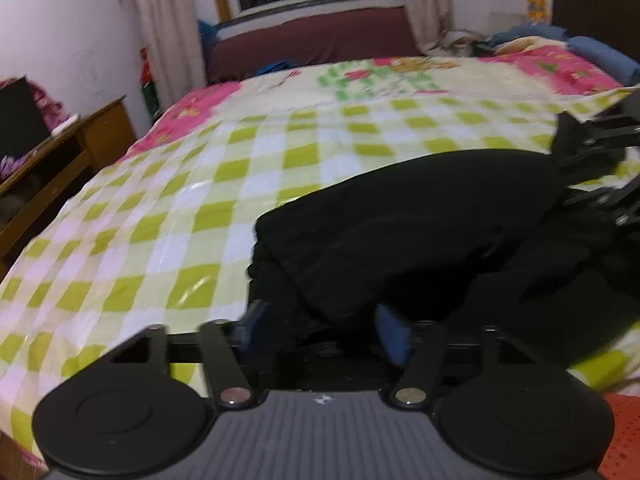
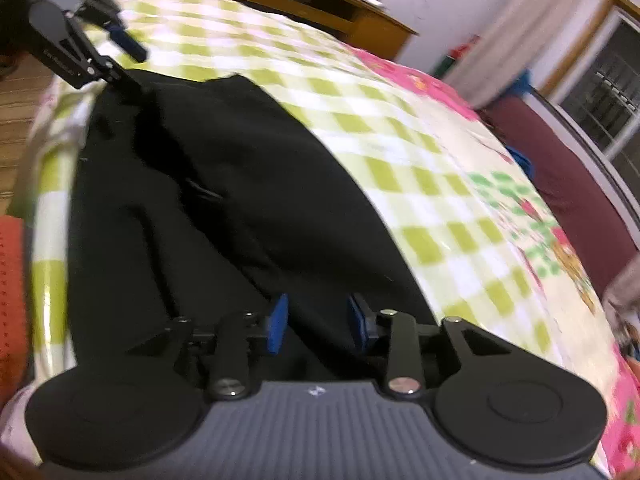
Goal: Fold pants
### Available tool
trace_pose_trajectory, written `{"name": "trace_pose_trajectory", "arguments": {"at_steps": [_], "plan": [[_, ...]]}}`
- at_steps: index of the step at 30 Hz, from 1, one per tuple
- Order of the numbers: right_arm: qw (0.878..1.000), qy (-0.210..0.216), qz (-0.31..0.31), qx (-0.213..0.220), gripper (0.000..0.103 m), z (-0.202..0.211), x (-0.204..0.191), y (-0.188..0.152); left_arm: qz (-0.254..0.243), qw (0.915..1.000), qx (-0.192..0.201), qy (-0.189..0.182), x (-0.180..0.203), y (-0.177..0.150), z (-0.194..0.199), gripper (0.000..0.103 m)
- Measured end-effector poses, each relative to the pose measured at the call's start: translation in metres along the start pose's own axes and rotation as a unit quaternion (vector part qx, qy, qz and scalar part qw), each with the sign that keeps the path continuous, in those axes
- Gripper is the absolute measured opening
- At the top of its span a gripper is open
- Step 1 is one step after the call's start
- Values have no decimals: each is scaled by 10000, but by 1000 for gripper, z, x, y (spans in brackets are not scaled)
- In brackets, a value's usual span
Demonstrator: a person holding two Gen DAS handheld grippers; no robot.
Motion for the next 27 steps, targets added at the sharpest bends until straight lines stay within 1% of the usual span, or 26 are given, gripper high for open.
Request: {"name": "trace_pose_trajectory", "arguments": {"at_steps": [3,5,6,7,8,9,12,15,19,22,27], "plan": [[9996,56,268,14,38,-9,-5,-1,-215,9997,77,49,11,2,-11,82],[9996,-6,270,-75,38,-11,-4,-5,-263,9995,27,163,12,2,-28,80],[9997,-34,240,-107,38,-11,-2,-7,-292,9993,-21,221,13,2,-38,69],[9997,-55,212,-129,38,-12,2,-8,-341,9990,-79,276,13,1,-45,61],[9996,-70,210,-154,38,-12,4,-10,-421,9984,-173,333,13,2,-52,46],[9995,-67,229,-182,38,-13,5,-11,-458,9982,-192,346,12,2,-55,39],[9993,-114,256,-245,38,-14,12,-14,-419,9984,-7,384,4,13,-52,36],[9991,-235,172,-307,38,-12,18,-17,-170,9990,257,332,-4,25,-44,32],[9970,-462,300,-536,38,-16,35,-31,-215,9983,344,412,-3,33,-45,31],[9956,-501,349,-713,38,-19,43,-42,-109,9982,387,440,-6,37,-48,31],[9930,-381,719,-860,38,-19,48,-45,39,9984,395,409,-11,41,-48,31]]}}
Point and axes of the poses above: each gripper's, at about its wrist camera, not at the fingertips, and z roughly against the way its jaws point, x to its right, y to its top, the point moved 8 cm from there along -z, roughly the way its jaws point, and after that the axes turned 13 degrees about x, right-handed, at the moved point
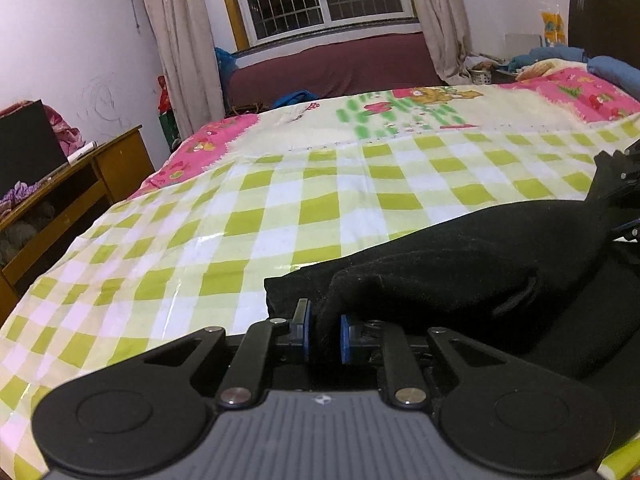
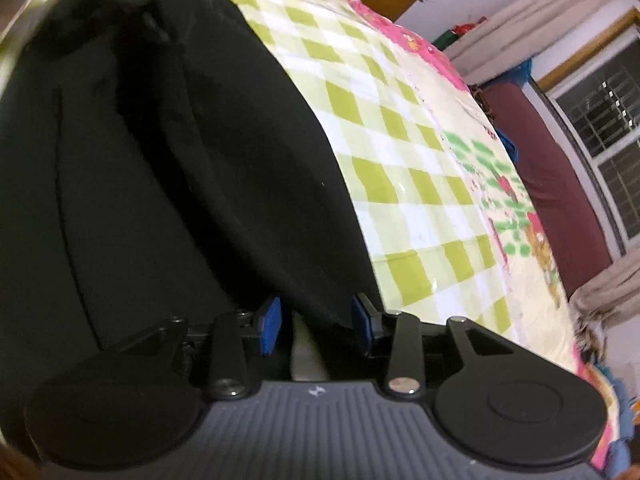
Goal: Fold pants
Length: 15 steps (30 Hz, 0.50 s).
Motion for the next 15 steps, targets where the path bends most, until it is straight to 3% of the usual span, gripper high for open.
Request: {"name": "trace_pose_trajectory", "arguments": {"at_steps": [2,3,4,9,15], "plan": [[9997,-36,208,-112,36,-7,5,-3,12,10000,14,27,0,1,-2,31],[9994,-102,255,-221,29,-11,6,-7,17,10000,16,50,0,1,-3,31],[9993,-118,128,-341,5,-15,9,-8,35,10000,1,70,0,1,-5,31],[9961,-103,-832,-268,3,6,22,17,118,9996,152,218,-15,14,-4,31],[9856,100,-1639,405,3,92,12,70,256,9964,592,554,-44,30,31,30]]}}
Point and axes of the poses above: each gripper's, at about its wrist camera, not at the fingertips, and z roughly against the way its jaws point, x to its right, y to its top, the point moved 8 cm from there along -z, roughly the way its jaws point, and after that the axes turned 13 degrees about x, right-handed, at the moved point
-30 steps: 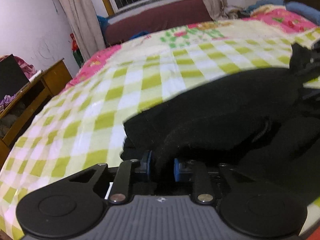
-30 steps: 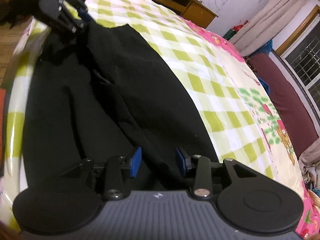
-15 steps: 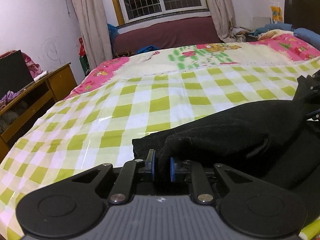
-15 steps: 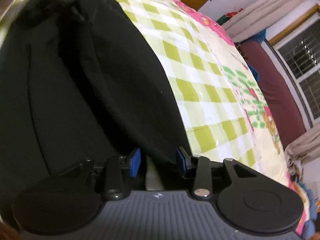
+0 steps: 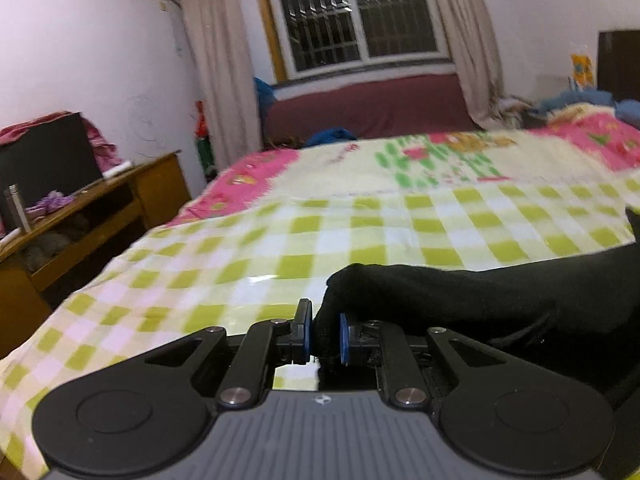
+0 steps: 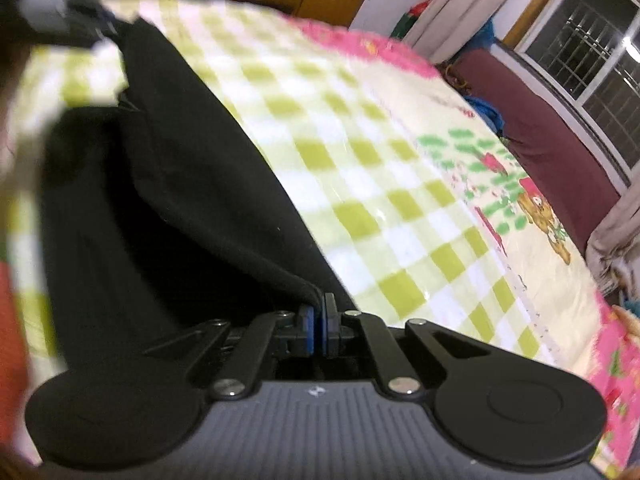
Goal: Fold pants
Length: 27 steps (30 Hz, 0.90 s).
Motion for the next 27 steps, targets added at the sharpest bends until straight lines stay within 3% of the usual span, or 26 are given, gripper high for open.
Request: {"name": "trace_pose_trajectory", "arguments": {"at_steps": [2,4,7,10,19,21,23,27], "plan": [[9994,300,-176,34,3,16,-32,-7,80,9999,-69,121,-10,-13,11,30],[9979,605,-110,-198,3,7,-71,-31,169,9990,-375,191,-14,-41,16,30],[9942,745,-304,-720,5,-27,-100,-76,-158,9962,-803,305,-9,-85,16,30],[9950,636,-204,-740,6,-34,-104,-80,-176,9934,-1051,413,-11,-111,19,31],[9962,542,-60,-682,4,-23,-99,-75,-93,9967,-705,384,-17,-96,29,30],[9965,542,-61,-638,4,-19,-99,-75,-35,9968,-652,452,-21,-93,39,22],[9973,486,-58,-552,4,-11,-97,-72,25,9972,-575,477,-23,-90,49,22],[9970,402,-250,-607,4,-12,-87,-78,-166,9966,-664,467,-19,-97,50,23]]}}
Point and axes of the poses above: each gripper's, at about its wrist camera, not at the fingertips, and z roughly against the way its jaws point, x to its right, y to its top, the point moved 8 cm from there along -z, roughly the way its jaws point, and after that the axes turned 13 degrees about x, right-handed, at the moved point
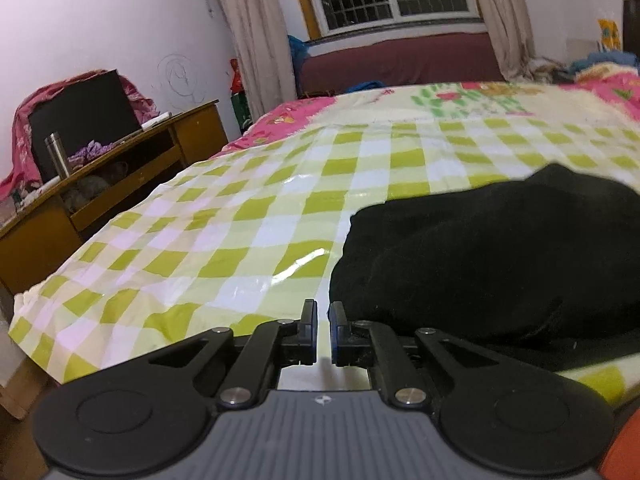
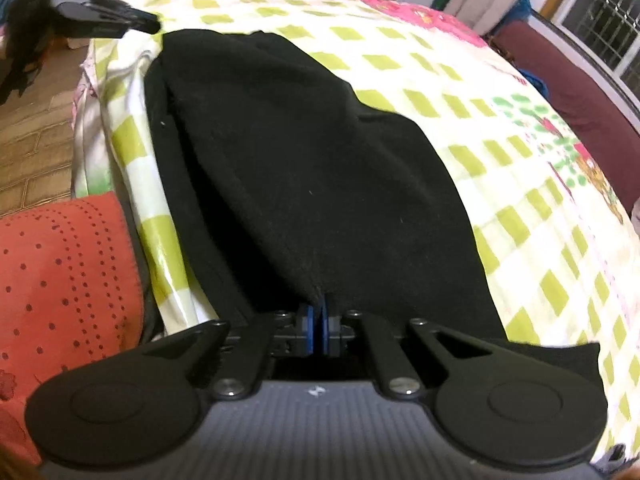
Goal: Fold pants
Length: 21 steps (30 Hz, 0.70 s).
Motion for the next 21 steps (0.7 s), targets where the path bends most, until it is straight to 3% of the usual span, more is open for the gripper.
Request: {"name": "trace_pose_trajectory", "arguments": {"at_steps": [6,12,15,16,18,21], "plan": [[9992,-198,241,256,9,-5,-9,18,-771,9969,70,-129,12,-4,-1,41],[9944,69,922,514,36,-21,-39,44,-1283,9909,131,-377,22,-7,-4,42],[9918,122,1208,411,28,-50,-51,45,-1480,9877,189,-472,24,-7,-2,43],[9924,83,1187,315,10,-58,-51,44,-1523,9868,195,-507,24,-7,0,43],[9952,113,931,276,7,-57,-45,49,-1623,9847,233,-582,24,-7,5,52],[9974,136,597,385,5,-37,-34,58,-2025,9767,372,-605,29,-9,10,57]]}}
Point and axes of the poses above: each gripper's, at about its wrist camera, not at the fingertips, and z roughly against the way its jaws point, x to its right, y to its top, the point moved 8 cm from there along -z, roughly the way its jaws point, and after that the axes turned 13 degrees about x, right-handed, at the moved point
